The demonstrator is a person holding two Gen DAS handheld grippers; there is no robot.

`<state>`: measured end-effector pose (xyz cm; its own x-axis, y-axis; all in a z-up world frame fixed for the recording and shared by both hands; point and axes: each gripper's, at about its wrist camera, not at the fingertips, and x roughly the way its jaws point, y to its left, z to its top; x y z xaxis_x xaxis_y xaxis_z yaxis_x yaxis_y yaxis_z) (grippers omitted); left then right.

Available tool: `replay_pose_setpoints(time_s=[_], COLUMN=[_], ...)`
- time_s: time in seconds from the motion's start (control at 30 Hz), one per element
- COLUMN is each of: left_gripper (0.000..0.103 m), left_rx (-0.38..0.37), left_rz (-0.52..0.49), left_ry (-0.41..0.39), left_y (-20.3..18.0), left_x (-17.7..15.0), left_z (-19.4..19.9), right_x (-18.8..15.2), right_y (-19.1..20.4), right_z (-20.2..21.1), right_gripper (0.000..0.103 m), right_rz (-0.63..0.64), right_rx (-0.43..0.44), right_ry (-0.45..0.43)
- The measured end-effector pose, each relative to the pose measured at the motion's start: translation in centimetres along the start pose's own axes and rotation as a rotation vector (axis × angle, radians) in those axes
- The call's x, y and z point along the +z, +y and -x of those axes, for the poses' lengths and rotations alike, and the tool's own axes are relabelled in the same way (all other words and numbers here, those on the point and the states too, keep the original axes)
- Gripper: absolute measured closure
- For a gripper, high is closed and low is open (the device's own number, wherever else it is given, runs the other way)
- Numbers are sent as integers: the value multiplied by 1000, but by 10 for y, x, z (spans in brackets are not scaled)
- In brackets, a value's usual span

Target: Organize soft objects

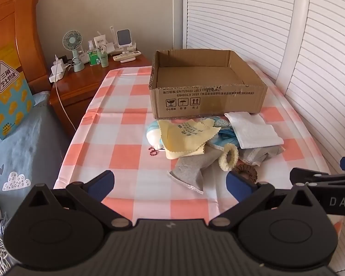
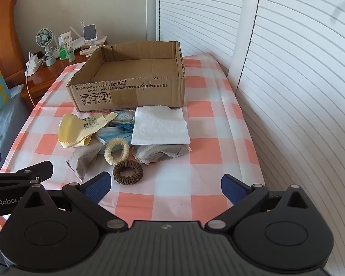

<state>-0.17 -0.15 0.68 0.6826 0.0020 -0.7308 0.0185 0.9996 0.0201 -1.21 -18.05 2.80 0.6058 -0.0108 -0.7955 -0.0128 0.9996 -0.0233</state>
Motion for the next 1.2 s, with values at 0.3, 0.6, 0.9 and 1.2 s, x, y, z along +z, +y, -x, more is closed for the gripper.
replay_pose_setpoints(time_s=[0.3,0.6,0.9,1.2], left_gripper=[1,1,1,1], left_rx=[3,3,3,7], left_rz=[1,-2,-3,-3], left_ry=[-3,-6,-6,-7], left_y=[0,1,1,2], left_x=[0,-1,-1,0], left_z=[3,3,3,2], right_x=[0,0,0,1], right_y=[0,0,0,0], right_z=[3,3,3,3], right_gripper=[0,0,0,0], right_rz=[4,6,7,7], right_rx=[1,1,0,-1], right_ry=[-12,-17,-18,-18])
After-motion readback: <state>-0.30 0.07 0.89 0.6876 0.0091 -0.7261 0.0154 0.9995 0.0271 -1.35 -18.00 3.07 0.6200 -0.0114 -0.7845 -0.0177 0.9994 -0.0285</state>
